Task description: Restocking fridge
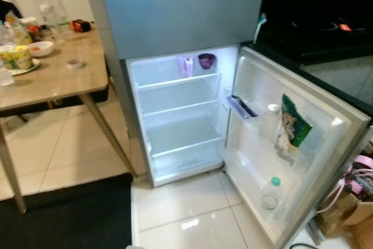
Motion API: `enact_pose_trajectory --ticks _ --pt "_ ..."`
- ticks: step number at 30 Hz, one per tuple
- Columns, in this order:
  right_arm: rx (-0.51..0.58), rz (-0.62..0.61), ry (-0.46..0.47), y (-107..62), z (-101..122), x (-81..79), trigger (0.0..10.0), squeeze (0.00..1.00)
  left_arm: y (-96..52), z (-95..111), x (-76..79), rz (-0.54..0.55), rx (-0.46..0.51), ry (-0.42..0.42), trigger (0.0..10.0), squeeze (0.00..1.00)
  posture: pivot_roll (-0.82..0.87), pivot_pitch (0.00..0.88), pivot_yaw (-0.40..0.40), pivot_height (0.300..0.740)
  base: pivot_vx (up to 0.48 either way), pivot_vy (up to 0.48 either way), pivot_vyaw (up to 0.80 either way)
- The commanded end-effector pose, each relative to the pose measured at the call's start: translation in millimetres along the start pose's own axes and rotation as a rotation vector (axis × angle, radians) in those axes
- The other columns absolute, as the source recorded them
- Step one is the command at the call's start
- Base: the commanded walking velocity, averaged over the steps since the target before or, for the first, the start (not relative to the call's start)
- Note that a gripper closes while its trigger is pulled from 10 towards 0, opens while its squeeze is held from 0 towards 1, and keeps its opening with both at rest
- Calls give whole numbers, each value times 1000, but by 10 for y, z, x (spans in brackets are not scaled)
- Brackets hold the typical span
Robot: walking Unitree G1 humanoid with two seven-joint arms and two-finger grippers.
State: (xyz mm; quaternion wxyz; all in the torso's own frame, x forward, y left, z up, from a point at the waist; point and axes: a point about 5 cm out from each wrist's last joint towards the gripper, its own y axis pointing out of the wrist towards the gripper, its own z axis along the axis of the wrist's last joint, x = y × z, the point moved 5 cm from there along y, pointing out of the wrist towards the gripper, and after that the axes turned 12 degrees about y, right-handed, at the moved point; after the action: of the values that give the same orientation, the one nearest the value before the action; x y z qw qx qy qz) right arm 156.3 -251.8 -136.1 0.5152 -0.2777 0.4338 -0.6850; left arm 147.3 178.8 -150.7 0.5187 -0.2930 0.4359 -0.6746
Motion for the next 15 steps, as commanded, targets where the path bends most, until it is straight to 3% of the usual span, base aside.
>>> enact_pose_trajectory --ticks 1,6,15 --pt "14 -1 10 7 52 -10 10000 0 -13 -61 -28 0 -21 -2 10000 0 -116 0 20 740 0 -450 0" --pt "14 -3 11 7 56 -7 10000 0 -14 -68 -25 6 -19 -22 10000 0 -117 0 19 740 0 -432 0" --pt "14 -8 14 5 53 6 10000 0 -15 -71 -36 15 -18 -35 10000 0 -116 0 20 740 0 0 0"
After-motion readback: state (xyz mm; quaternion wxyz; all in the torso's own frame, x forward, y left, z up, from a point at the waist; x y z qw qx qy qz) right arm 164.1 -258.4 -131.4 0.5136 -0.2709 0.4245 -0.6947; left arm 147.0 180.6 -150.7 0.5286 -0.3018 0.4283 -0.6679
